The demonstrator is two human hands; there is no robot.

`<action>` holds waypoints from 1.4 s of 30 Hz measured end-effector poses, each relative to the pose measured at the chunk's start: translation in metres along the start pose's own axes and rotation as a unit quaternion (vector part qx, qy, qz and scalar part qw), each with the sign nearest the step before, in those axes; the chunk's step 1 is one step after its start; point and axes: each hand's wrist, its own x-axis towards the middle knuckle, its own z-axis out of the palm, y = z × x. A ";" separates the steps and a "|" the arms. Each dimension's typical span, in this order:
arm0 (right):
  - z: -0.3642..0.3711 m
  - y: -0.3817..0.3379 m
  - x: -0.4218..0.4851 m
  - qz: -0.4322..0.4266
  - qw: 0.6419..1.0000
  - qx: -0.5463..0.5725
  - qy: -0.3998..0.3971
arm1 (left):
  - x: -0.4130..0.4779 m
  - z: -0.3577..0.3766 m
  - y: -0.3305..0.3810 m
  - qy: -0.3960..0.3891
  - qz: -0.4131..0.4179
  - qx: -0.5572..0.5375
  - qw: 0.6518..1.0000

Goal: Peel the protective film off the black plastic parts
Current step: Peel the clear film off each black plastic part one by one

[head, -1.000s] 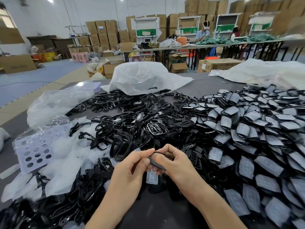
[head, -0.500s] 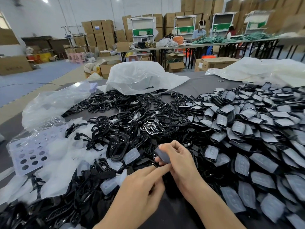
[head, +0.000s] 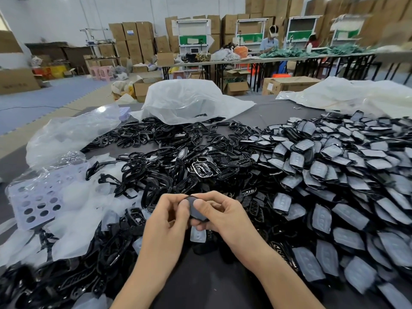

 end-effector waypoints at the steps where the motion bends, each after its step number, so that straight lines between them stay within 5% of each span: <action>1: 0.000 0.001 0.000 -0.001 1.000 -0.014 -0.002 | 0.001 -0.002 -0.002 0.008 -0.001 0.008 1.000; 12: -0.004 -0.005 -0.008 0.018 0.991 -0.134 -0.021 | 0.005 -0.005 -0.021 0.029 0.004 0.046 0.999; 15: -0.034 -0.039 0.006 -0.051 0.989 -0.113 0.083 | 0.001 -0.006 -0.020 0.013 0.054 0.091 0.994; 18: -0.089 -0.098 0.031 -0.127 0.953 -0.032 0.273 | -0.004 -0.004 -0.019 -0.023 0.088 0.149 0.985; 23: -0.130 -0.112 0.037 -0.078 0.905 -0.012 0.418 | -0.004 -0.002 -0.014 -0.041 0.093 0.188 0.977; 29: -0.078 -0.062 0.017 -0.112 0.919 -0.055 0.374 | -0.002 -0.004 -0.014 0.002 0.103 0.278 0.955; 32: -0.033 -0.033 0.014 -0.120 0.925 -0.245 0.264 | 0.004 -0.011 -0.016 0.060 0.097 0.351 0.929; 35: -0.004 0.002 0.013 -0.170 0.843 -0.494 0.128 | 0.011 -0.021 -0.025 0.093 0.071 0.437 0.892; 39: 0.004 0.031 0.019 -0.085 0.710 -0.697 0.057 | 0.017 -0.030 -0.037 0.068 0.028 0.503 0.861; 42: 0.001 0.034 0.019 -0.114 0.723 -0.678 0.067 | 0.022 -0.029 -0.041 0.055 0.037 0.542 0.838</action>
